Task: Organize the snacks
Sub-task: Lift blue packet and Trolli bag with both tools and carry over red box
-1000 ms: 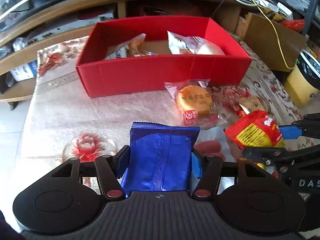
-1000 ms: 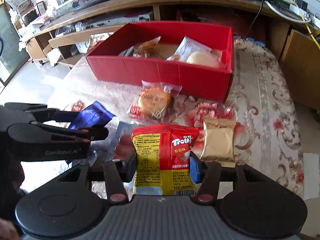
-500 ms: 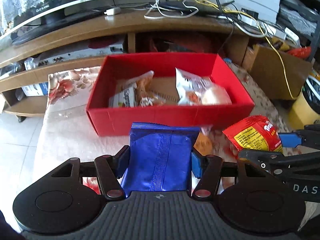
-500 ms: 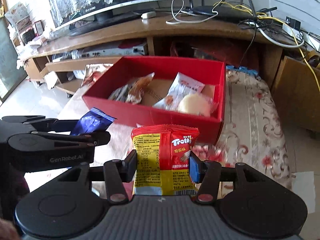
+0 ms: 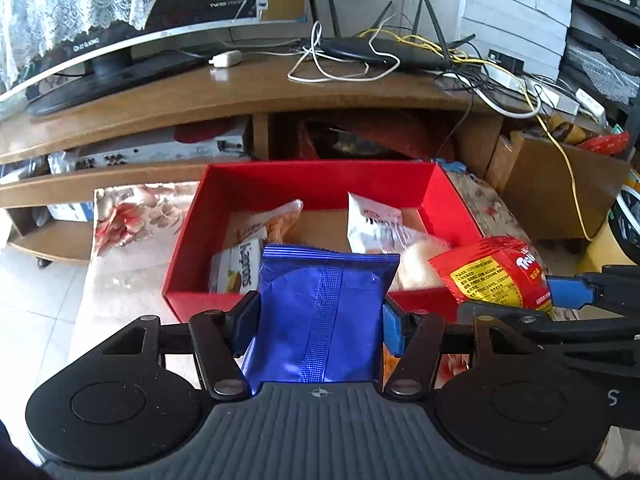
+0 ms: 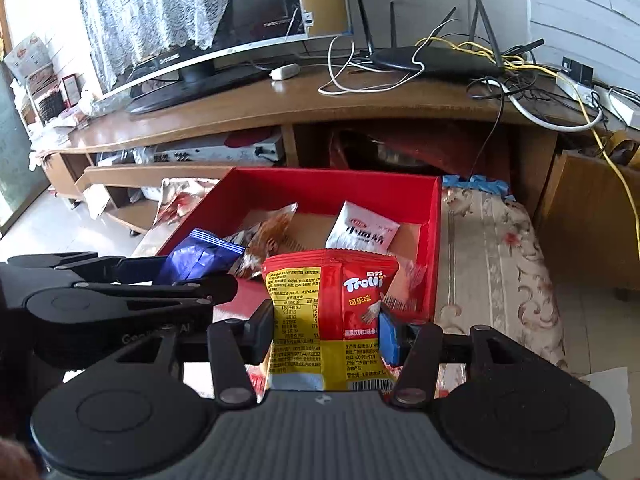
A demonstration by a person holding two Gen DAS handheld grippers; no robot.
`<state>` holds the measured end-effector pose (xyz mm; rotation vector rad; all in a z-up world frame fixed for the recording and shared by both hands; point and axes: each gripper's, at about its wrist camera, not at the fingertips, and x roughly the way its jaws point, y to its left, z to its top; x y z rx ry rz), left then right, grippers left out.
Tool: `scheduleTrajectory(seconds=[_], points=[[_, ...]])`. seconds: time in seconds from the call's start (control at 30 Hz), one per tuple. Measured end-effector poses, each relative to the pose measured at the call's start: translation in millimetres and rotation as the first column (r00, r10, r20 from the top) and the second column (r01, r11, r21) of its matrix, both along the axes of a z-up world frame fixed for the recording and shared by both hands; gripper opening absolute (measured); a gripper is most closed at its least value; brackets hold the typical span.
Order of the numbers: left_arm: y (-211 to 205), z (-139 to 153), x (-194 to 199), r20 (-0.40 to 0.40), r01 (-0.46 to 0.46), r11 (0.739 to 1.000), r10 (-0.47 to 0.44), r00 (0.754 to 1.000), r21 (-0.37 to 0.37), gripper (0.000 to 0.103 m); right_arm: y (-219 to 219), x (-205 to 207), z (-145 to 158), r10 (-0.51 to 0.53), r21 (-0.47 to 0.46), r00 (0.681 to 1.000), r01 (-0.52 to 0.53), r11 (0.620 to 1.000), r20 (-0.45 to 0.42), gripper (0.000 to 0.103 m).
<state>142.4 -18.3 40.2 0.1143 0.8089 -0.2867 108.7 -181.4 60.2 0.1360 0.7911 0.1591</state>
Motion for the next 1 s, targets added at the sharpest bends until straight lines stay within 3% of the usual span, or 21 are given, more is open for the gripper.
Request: scheduleTrajectory(seconds=[0.53, 1.0], points=[[-8, 3, 39, 0.016, -0.045, 0.998, 0.045, 0.999, -0.032, 0.067, -9, 42, 5, -0.025, 0.009, 0.999, 0.025, 1.0, 0.03, 0.052], [-16, 8, 59, 0.059, -0.076, 0.997, 0.076, 0.995, -0.003, 0.067, -11, 66, 6, -0.03, 0.003, 0.998, 0.03, 1.0, 0.054, 0.052]])
